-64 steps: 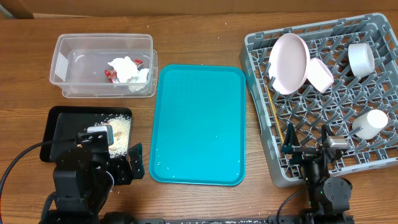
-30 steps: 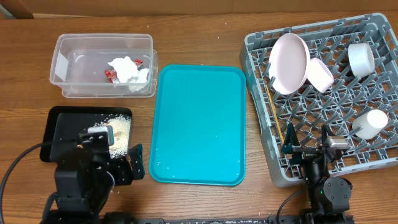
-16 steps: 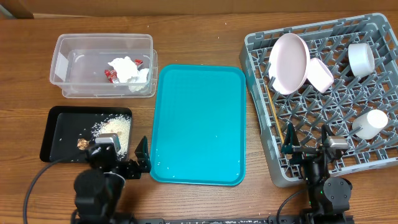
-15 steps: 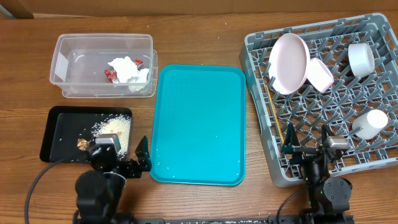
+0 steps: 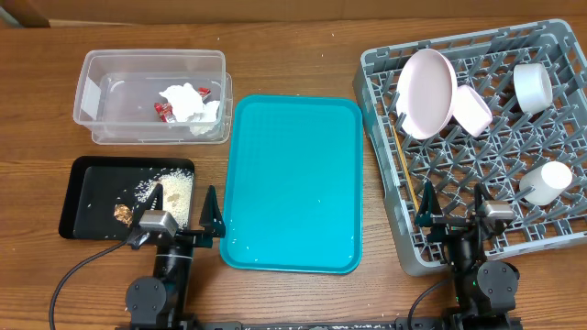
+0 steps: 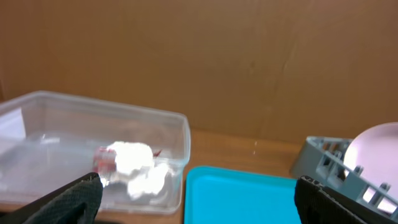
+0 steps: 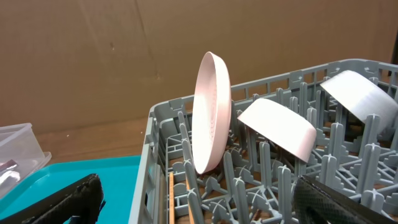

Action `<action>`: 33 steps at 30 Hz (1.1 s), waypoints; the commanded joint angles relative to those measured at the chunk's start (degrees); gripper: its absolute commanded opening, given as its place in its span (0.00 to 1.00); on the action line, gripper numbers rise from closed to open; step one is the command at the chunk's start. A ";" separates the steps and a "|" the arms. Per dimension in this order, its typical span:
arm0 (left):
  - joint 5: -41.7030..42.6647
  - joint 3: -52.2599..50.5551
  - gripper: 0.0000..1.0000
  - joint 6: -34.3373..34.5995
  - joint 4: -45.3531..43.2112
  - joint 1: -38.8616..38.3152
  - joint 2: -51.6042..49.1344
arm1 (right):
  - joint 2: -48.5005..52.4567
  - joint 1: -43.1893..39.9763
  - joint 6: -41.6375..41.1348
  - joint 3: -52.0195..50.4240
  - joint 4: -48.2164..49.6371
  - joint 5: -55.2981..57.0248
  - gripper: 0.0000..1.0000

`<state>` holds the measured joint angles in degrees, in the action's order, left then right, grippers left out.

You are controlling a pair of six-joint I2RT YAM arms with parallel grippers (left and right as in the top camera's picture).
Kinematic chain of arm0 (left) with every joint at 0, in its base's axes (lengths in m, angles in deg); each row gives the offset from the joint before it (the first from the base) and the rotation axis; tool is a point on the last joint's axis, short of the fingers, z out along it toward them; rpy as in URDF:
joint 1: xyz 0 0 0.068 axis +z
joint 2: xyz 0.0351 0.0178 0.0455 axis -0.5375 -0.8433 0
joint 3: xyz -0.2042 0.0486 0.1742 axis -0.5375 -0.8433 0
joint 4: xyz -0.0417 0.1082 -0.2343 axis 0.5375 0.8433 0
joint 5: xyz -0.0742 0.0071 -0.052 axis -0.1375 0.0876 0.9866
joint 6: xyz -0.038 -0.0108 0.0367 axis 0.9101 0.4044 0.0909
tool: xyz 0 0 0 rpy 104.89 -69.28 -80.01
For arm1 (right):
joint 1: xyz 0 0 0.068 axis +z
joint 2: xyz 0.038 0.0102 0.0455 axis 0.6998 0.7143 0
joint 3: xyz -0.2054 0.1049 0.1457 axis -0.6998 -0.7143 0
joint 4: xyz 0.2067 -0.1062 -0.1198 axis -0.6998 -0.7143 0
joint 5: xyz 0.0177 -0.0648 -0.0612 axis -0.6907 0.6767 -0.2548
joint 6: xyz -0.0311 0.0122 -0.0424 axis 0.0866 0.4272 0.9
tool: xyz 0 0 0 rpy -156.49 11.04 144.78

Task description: Sort waste into correct bins and load items into the dishwasher

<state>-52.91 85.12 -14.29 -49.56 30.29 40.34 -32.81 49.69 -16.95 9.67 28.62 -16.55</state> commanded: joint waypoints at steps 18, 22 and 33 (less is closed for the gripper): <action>-1.75 -0.66 1.00 0.76 8.81 0.37 0.72 | -0.52 -0.15 0.37 -0.61 0.31 0.37 1.00; -1.75 -0.66 1.00 0.76 8.79 0.37 0.72 | -0.52 -0.15 0.37 -0.61 0.31 0.37 1.00; -1.75 -0.66 1.00 0.74 8.79 0.37 0.70 | -0.52 -0.15 0.37 -0.61 0.31 0.37 1.00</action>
<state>-54.00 84.68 -14.29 -40.86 30.29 40.49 -32.81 49.69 -16.90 9.67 28.66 -16.55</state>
